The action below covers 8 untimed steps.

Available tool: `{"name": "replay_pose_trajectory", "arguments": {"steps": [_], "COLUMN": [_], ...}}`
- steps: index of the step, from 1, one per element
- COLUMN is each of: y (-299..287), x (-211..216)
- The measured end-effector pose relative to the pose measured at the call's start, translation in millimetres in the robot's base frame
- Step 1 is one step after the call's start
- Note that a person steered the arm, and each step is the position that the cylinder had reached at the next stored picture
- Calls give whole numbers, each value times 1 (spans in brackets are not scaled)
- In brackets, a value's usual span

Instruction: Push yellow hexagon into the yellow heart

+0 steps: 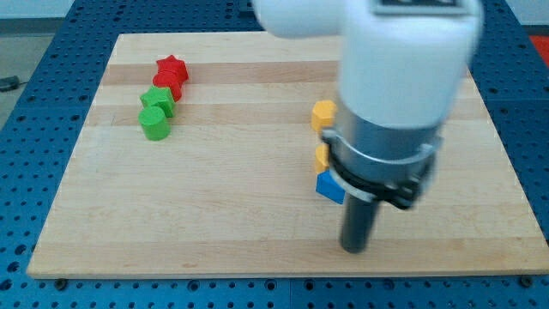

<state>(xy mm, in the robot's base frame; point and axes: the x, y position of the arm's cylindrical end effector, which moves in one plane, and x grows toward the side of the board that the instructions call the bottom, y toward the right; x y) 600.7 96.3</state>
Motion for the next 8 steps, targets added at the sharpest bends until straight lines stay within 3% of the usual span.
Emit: {"name": "replay_pose_trajectory", "arguments": {"steps": [1, 2, 3, 4, 6, 8], "y": [74, 91, 83, 66, 30, -12], "x": [-27, -89, -148, -179, -193, -246]}}
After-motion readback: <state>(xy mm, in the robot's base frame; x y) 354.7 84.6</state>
